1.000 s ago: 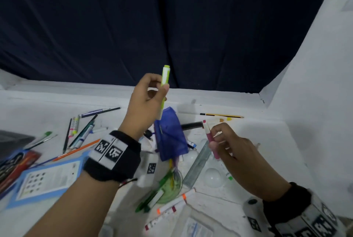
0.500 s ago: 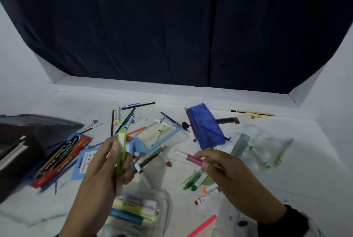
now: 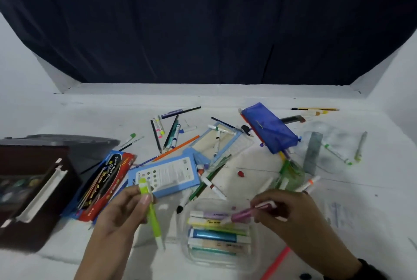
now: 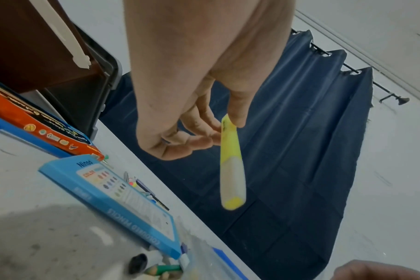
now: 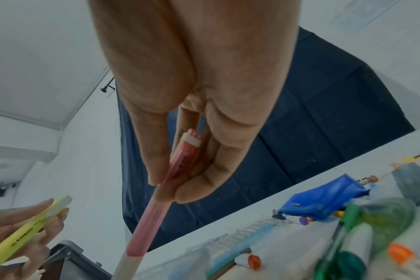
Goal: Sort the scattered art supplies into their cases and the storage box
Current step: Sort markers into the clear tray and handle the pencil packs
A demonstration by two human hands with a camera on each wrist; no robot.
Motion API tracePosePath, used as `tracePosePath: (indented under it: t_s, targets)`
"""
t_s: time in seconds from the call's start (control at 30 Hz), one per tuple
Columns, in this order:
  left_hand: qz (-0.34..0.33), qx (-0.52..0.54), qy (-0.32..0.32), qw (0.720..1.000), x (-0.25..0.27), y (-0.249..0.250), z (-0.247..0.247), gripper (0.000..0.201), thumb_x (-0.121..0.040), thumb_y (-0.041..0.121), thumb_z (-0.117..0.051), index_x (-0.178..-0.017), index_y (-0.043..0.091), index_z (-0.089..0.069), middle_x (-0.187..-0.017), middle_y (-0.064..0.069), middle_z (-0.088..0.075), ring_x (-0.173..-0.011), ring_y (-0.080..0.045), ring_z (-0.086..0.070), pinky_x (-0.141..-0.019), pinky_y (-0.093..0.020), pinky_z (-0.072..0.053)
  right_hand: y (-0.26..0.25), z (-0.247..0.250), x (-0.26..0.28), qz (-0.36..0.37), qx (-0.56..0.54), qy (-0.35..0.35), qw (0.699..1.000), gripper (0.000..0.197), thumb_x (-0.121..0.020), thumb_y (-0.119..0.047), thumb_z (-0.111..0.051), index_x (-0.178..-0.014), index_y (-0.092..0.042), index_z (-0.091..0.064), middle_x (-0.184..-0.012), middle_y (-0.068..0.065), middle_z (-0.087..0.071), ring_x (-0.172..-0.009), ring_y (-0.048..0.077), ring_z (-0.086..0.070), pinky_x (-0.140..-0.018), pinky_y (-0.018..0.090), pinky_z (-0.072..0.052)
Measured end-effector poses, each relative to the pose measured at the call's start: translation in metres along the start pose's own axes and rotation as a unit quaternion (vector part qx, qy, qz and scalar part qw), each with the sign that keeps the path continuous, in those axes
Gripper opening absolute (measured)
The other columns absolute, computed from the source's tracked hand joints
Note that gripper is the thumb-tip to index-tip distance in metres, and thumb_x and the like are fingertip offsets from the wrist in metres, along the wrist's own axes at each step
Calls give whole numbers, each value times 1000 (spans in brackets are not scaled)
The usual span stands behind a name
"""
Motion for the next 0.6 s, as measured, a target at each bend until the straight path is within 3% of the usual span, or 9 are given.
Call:
tracePosePath:
  t_s: [0.13,0.2,0.27,0.37,0.47,0.53,0.6]
  targets:
    - [23,27,-55,998,-4,-8,8,86,-42,66,-92,-99,7,-68,-89,-17,-72,-69,-15,-58,-63,-21,-54,-2,-18,13,-30,12,14,999,26,-78,-10,-81,-79,-35,-76,-80,-13,-73,-72,10,-70,-68,24,-56]
    - [45,51,-85,994,-5,-10,5,73,-55,51,-93,-100,2,-64,-90,-22,-71,-70,-15,-64,-65,-21,-56,-4,-25,16,-23,39,11,999,31,-79,-9,-79,-84,-39,-74,-85,-16,-72,-73,10,-69,-67,26,-56]
    - [71,52,-118,989,-7,-12,0,50,-75,30,-85,-102,-2,-58,-91,-25,-71,-76,-21,-70,-70,-23,-58,-6,-31,17,-17,65,10,998,30,-80,-9,-79,-80,-38,-75,-85,-21,-70,-72,8,-66,-63,15,-50]
    - [75,4,-158,985,-5,-14,-7,28,-79,8,-68,-102,-4,-56,-93,-24,-74,-87,-37,-73,-79,-34,-61,-13,-37,18,-19,87,-5,996,28,-79,-11,-80,-80,-38,-74,-84,-30,-67,-77,-2,-65,-66,5,-46]
    - [53,-80,-203,974,-3,-20,-9,16,-78,19,-72,-93,15,-70,-95,-14,-76,-92,-37,-72,-91,-52,-54,-13,-40,22,6,155,-10,988,26,-75,-17,-84,-85,-39,-74,-82,-32,-66,-82,-5,-62,-67,4,-44]
    - [26,-172,-243,954,-5,-25,-5,13,-83,32,-76,-96,29,-73,-94,-7,-76,-88,-36,-70,-85,-53,-55,-11,-42,23,7,189,-12,982,24,-75,-21,-84,-87,-40,-74,-75,-37,-60,-86,-6,-59,-65,5,-42]
    - [-13,-244,-264,933,-7,-30,-2,17,-85,29,-78,-101,35,-74,-94,1,-75,-86,-25,-71,-83,-46,-59,-11,-44,23,12,212,-16,977,21,-76,-24,-83,-88,-39,-74,-73,-39,-55,-86,-6,-57,-67,8,-40]
Point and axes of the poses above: each hand's wrist, its own x-axis away from the middle knuckle, its own z-axis out of the back of the hand, y = z × x, the point moved 1 cm from there along -x, towards the middle knuckle
